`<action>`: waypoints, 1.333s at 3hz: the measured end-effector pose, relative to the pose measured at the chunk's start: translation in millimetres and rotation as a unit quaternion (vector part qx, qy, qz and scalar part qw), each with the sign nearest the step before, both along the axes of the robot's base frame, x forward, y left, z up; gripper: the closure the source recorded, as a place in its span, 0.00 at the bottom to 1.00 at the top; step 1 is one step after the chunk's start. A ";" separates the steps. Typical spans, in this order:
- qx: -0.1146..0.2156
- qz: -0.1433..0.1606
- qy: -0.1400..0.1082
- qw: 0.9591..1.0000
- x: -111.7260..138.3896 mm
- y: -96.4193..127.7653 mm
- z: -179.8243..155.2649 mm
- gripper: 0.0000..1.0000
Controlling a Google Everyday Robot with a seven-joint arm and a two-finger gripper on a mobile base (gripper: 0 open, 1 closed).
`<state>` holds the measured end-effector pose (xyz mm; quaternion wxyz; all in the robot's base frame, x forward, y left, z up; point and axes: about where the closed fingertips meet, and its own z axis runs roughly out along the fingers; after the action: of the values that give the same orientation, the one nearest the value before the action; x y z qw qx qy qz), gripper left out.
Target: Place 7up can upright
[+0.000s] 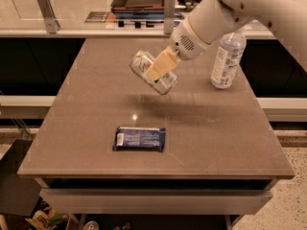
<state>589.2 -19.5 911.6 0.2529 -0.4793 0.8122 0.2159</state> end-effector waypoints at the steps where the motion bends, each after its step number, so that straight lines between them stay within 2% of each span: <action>1: 0.135 0.048 -0.004 0.990 -2.7 -0.9 -6.6 1.00; 2: 0.274 0.116 -0.026 0.954 -27.0 6.2 13.9 1.00; 3: 0.327 0.148 -0.060 0.931 -48.0 0.6 37.0 1.00; 4: 0.311 0.144 -0.093 0.935 -66.3 -3.4 47.8 1.00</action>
Offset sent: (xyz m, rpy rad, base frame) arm -0.0707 0.0016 0.0551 0.9262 -0.1471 0.4560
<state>522.9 -22.9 959.4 0.4303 -0.5064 0.5992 0.4465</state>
